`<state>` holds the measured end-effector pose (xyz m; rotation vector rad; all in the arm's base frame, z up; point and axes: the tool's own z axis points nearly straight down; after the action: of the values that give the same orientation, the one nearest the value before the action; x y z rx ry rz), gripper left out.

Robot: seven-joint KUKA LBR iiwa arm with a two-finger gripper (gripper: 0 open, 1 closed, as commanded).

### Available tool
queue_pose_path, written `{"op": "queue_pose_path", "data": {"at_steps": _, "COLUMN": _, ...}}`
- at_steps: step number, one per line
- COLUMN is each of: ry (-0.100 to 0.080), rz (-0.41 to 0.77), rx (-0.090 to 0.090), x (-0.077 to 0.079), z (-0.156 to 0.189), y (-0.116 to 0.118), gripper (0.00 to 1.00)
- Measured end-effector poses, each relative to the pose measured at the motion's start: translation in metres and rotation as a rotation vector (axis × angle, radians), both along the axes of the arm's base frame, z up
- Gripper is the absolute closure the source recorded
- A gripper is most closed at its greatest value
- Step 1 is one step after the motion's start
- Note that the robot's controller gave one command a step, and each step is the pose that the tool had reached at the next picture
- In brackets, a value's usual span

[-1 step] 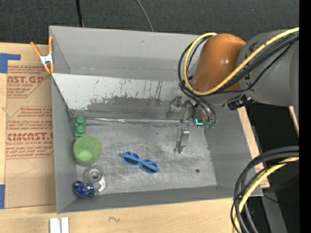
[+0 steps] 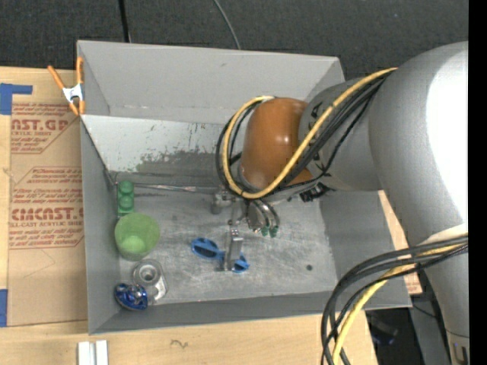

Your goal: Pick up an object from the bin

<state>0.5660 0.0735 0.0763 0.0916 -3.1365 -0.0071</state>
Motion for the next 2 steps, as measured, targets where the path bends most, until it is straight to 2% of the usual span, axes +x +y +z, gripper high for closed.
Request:
{"op": "queue_pose_path", "data": {"at_steps": 1, "ry": -0.016, "rz": -0.040, "rx": -0.002, "x": -0.0533, "z": -0.0038, "y": 0.0144, "gripper": 0.00}}
{"op": "queue_pose_path", "data": {"at_steps": 2, "ry": -0.013, "rz": -0.040, "rx": -0.002, "x": -0.0525, "z": -0.0043, "y": 0.0136, "gripper": 1.00}}
